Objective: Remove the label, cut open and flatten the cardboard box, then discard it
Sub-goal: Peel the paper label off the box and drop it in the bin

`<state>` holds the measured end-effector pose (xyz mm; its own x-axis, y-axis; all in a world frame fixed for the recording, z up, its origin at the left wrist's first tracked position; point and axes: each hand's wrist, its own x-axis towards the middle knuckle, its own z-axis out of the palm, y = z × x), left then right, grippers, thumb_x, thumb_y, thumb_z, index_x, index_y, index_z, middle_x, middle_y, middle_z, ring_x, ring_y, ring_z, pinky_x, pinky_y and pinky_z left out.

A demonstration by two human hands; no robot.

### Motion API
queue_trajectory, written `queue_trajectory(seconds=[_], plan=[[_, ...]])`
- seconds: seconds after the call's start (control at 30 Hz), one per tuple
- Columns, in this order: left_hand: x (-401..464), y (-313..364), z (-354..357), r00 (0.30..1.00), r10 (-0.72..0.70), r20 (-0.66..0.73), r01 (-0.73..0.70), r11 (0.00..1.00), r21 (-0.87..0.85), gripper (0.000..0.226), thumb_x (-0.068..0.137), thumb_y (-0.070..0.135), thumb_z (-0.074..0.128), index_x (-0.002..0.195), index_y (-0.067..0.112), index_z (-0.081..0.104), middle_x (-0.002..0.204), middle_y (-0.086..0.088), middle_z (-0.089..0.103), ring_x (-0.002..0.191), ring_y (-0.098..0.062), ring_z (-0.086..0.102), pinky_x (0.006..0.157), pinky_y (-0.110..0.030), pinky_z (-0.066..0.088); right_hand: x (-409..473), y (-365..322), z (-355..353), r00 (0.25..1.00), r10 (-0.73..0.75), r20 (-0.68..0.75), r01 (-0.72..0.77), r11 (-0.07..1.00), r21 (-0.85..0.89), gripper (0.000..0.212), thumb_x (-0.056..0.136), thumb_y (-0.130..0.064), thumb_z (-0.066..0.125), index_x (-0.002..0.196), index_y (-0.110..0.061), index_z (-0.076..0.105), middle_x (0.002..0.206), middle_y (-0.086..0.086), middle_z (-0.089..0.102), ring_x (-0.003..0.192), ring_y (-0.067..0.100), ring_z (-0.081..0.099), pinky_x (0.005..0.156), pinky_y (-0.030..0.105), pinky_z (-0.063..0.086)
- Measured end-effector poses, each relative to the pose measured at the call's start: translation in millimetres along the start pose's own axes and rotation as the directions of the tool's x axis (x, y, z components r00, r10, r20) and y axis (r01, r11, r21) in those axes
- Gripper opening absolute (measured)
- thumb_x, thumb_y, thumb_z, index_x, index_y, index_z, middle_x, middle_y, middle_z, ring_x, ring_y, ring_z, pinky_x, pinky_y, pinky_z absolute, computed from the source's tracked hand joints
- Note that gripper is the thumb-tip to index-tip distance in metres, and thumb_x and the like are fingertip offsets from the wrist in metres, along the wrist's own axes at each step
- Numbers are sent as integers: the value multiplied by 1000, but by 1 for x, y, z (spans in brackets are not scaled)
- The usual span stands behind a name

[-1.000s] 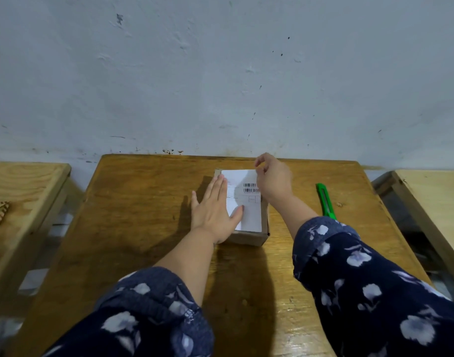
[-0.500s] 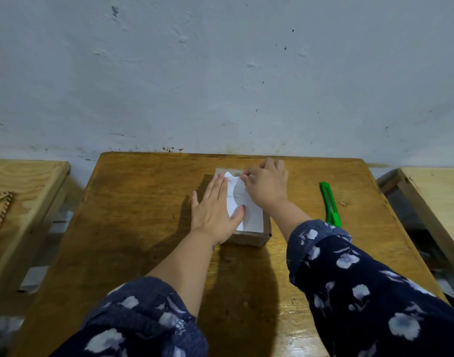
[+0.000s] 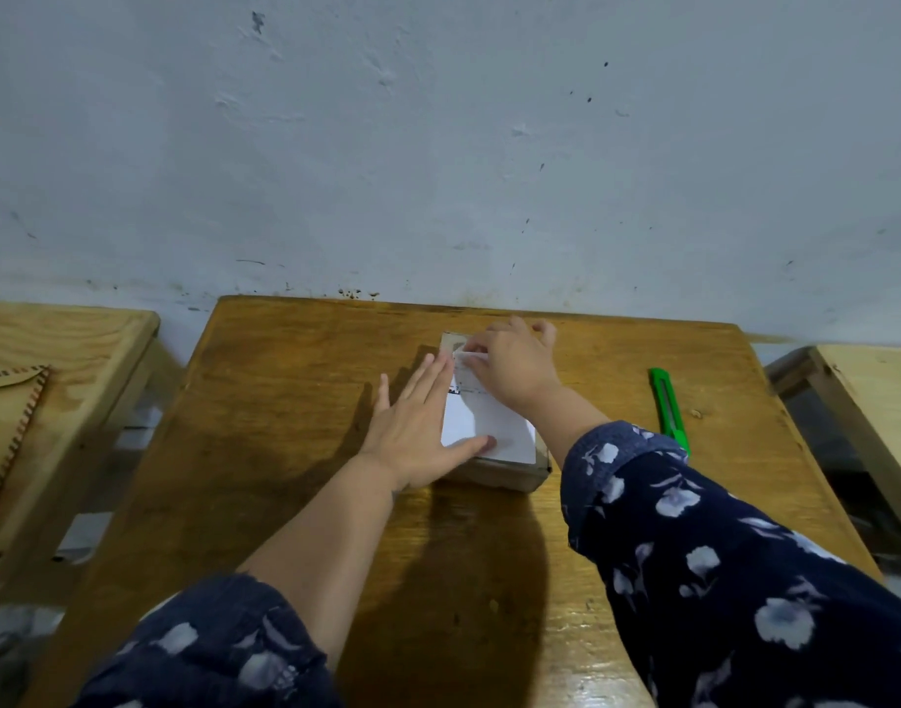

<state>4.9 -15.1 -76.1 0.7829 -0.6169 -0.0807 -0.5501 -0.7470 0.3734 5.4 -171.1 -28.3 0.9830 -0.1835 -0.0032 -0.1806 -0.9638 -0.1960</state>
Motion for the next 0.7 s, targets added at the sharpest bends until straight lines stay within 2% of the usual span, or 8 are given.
queue_trajectory(seconds=[0.13,0.23,0.33,0.43,0.57,0.7], plan=[[-5,-1,0,1000,26,15,-28,986,166,122,64,96,20,152,18,-10,160,7,-18,143,-8,-25,114,-57,-15,5,-1,1,996,89,0,-89,992,87,23,96,-33,46,90,-31,68,94,-7,68,103,18,50,89,40,21],[-4,1,-2,999,2,41,-9,984,175,128,58,99,19,152,18,-13,160,5,-18,143,-10,-25,113,-58,-16,8,-6,-4,995,96,22,-97,994,49,26,96,-33,45,83,-27,68,81,-6,67,90,19,56,91,41,23],[-3,3,-3,998,-3,68,-8,986,168,128,58,99,22,151,18,-15,160,4,-20,143,-12,-25,112,-58,-18,6,-2,-17,984,173,47,-176,982,66,27,95,-32,48,85,-23,71,80,-3,68,82,19,59,91,38,24],[-4,3,-5,996,-2,92,-16,983,185,125,61,97,22,151,18,-17,158,5,-24,143,-12,-27,111,-57,-20,0,10,-31,967,239,89,-251,956,154,22,92,-30,55,87,-20,74,84,0,72,84,18,58,91,37,26],[-4,4,-7,994,-11,112,-11,981,193,122,63,96,23,150,19,-17,158,5,-24,142,-12,-28,111,-58,-19,-11,11,-41,959,272,79,-283,937,205,19,90,-27,58,87,-19,75,87,0,72,82,16,53,84,34,27],[-5,5,-9,992,-26,125,2,982,189,123,63,96,25,151,19,-16,158,6,-24,143,-13,-27,111,-59,-18,-15,8,-50,949,305,87,-317,918,240,14,88,-21,61,85,-19,74,80,-5,66,82,14,49,84,33,28]])
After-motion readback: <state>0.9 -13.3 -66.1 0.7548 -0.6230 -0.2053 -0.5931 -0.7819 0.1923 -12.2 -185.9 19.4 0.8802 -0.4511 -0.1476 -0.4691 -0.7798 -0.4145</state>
